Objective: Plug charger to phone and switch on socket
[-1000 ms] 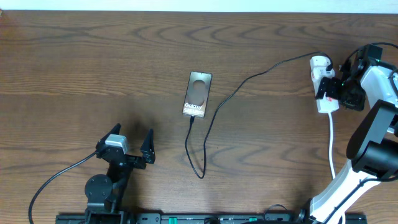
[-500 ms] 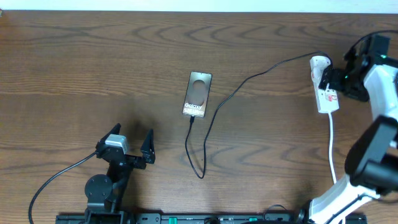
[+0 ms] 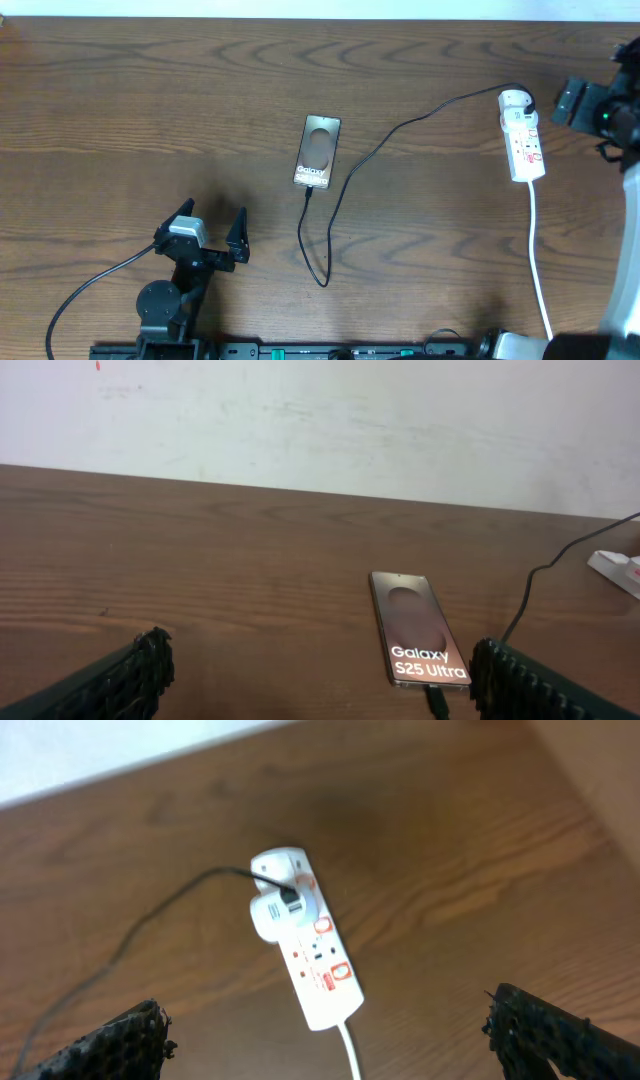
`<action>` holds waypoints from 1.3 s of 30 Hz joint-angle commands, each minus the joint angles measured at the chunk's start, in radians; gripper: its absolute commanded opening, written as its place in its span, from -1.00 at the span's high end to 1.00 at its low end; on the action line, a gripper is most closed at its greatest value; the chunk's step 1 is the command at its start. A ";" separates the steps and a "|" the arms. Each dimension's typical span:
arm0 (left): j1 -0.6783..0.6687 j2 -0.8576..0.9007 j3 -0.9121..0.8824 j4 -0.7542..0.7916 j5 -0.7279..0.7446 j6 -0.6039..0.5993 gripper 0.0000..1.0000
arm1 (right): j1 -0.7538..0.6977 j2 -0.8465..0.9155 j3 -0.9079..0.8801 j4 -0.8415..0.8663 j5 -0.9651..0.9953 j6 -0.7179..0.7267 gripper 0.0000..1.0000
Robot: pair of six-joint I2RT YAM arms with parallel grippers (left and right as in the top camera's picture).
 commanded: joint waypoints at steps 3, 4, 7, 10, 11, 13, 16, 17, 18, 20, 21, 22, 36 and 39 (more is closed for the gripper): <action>0.005 -0.006 -0.013 -0.043 0.009 0.010 -0.92 | 0.004 -0.081 0.008 -0.002 0.002 -0.012 -0.98; 0.005 -0.006 -0.013 -0.043 0.009 0.010 -0.92 | 0.004 -0.085 0.008 -0.002 0.002 -0.012 -0.98; 0.005 -0.006 -0.013 -0.043 0.009 0.010 -0.92 | 0.004 -0.079 0.008 -0.002 0.002 -0.011 -0.99; 0.005 -0.006 -0.013 -0.043 0.009 0.010 -0.92 | 0.004 -0.058 0.008 -0.002 0.002 -0.011 -0.99; 0.005 -0.006 -0.013 -0.043 0.009 0.010 -0.92 | 0.004 -0.048 0.008 -0.002 0.002 -0.012 -0.99; 0.005 -0.006 -0.013 -0.043 0.009 0.010 -0.92 | 0.004 -0.028 0.008 -0.002 0.002 -0.011 -0.99; 0.005 -0.006 -0.013 -0.043 0.009 0.010 -0.92 | 0.004 0.000 0.008 -0.002 0.002 -0.011 -0.99; 0.005 -0.006 -0.013 -0.043 0.009 0.010 -0.92 | 0.004 0.009 0.008 -0.002 0.002 -0.012 -0.99; 0.005 -0.006 -0.013 -0.043 0.009 0.010 -0.92 | 0.004 0.015 0.008 -0.002 0.002 -0.011 -0.99; 0.005 -0.006 -0.013 -0.043 0.009 0.010 -0.92 | 0.004 0.027 0.007 -0.002 0.002 -0.011 -0.99; 0.005 -0.006 -0.013 -0.043 0.009 0.010 -0.92 | 0.004 0.031 0.007 -0.002 0.002 -0.012 -0.98; 0.005 -0.006 -0.013 -0.043 0.009 0.010 -0.92 | 0.004 0.034 0.007 -0.002 0.002 -0.011 -0.99; 0.005 -0.006 -0.013 -0.043 0.009 0.010 -0.92 | 0.004 0.046 0.006 -0.002 0.002 -0.011 -0.98; 0.005 -0.006 -0.013 -0.043 0.009 0.010 -0.92 | 0.004 0.046 0.006 -0.002 0.002 -0.012 -0.99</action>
